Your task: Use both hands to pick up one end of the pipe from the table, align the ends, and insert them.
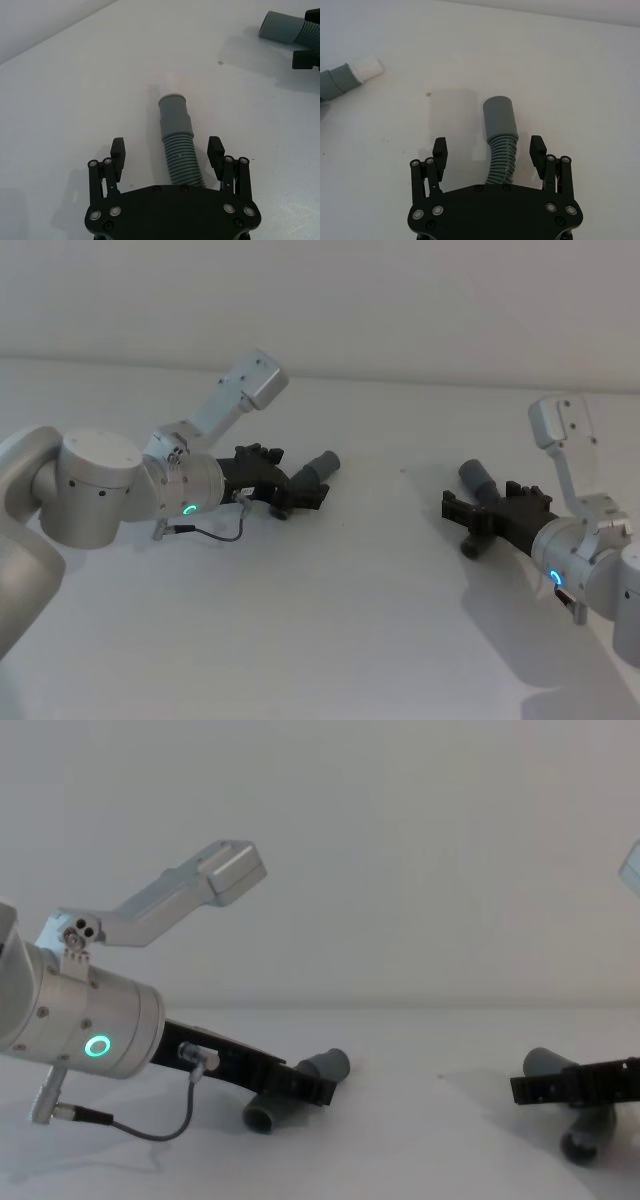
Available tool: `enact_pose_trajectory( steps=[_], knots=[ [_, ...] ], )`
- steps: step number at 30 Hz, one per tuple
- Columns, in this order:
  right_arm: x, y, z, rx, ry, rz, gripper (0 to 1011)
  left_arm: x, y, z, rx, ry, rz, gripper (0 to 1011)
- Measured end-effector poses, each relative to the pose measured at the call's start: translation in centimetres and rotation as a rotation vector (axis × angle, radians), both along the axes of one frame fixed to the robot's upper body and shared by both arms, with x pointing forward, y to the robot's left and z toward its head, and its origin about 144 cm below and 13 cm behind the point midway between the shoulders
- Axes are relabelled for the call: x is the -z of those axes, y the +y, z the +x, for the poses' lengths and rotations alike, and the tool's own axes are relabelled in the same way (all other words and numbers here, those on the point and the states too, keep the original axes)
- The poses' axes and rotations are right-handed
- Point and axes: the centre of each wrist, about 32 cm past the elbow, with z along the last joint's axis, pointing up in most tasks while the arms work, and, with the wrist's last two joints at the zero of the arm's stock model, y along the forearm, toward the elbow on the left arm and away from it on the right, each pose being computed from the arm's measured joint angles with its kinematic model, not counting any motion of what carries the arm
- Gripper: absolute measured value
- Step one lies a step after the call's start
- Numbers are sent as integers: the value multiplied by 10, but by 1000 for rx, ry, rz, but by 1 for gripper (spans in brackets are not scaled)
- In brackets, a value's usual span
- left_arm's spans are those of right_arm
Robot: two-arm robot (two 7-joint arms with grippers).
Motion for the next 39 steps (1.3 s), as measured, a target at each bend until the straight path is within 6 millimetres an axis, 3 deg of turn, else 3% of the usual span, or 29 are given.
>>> enact_pose_trajectory(
  steps=[18, 25, 32, 39],
  knots=[
    [2, -1, 7, 16, 21, 15, 974, 2, 2, 3, -4, 15, -12, 994],
    [3, -1, 8, 19, 25, 19, 798, 2, 2, 3, -5, 18, -14, 870],
    [3, -1, 9, 20, 28, 20, 611, 2, 2, 3, -5, 19, -16, 641],
    [3, -1, 9, 21, 29, 21, 353, 2, 3, 3, -5, 20, -17, 457]
  ],
)
